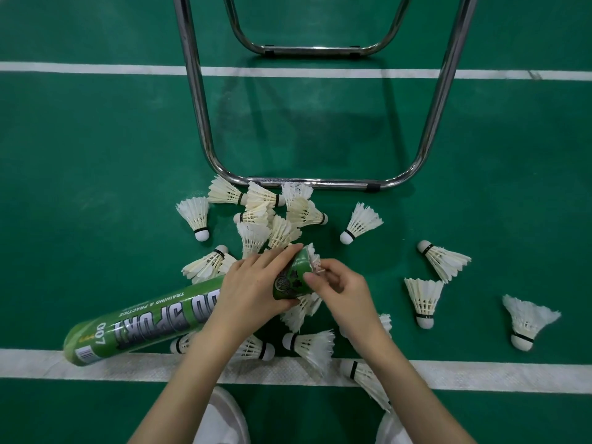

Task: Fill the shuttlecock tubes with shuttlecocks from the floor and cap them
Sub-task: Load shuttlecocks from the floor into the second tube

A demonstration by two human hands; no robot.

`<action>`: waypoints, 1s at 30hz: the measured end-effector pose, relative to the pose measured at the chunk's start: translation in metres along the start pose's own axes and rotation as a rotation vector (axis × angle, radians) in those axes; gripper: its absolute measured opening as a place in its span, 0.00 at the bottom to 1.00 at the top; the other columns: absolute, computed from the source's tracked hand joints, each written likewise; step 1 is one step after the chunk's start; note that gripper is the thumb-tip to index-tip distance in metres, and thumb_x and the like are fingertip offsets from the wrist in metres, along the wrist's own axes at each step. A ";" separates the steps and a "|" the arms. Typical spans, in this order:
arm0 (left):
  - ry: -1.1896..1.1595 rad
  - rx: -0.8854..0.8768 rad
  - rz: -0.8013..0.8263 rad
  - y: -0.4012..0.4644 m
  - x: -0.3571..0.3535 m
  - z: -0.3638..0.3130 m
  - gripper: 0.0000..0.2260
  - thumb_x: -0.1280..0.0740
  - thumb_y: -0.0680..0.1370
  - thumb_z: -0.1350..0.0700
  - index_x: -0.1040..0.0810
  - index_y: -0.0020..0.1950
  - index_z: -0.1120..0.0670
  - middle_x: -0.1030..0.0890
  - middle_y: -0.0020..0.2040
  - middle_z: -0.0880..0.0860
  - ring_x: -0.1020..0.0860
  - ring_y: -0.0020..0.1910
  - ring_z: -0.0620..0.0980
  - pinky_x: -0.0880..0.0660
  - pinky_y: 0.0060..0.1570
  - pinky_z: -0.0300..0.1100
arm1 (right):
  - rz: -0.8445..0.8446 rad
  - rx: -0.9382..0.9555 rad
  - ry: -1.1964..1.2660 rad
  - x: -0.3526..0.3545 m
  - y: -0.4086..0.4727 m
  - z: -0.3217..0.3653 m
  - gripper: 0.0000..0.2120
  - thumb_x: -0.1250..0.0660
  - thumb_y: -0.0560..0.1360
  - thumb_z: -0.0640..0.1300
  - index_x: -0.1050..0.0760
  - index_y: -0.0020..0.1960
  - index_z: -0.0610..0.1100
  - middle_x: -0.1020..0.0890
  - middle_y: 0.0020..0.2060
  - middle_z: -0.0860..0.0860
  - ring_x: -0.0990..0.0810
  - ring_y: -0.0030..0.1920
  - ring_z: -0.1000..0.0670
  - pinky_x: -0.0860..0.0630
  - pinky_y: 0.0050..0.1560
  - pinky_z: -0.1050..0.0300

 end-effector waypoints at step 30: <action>-0.019 -0.030 -0.007 0.004 -0.004 -0.012 0.42 0.24 0.61 0.42 0.39 0.71 0.44 0.23 0.60 0.49 0.23 0.55 0.54 0.27 0.49 0.47 | -0.122 0.074 -0.175 0.094 0.044 -0.001 0.05 0.33 0.74 0.41 0.22 0.50 0.46 0.18 0.48 0.52 0.20 0.52 0.53 0.26 0.59 0.59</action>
Point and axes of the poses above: each hand's wrist, its own y-axis towards the middle knuckle, its own x-axis out of the back of the hand, z = x × y, the point moved 8 cm from there along y, towards the middle knuckle
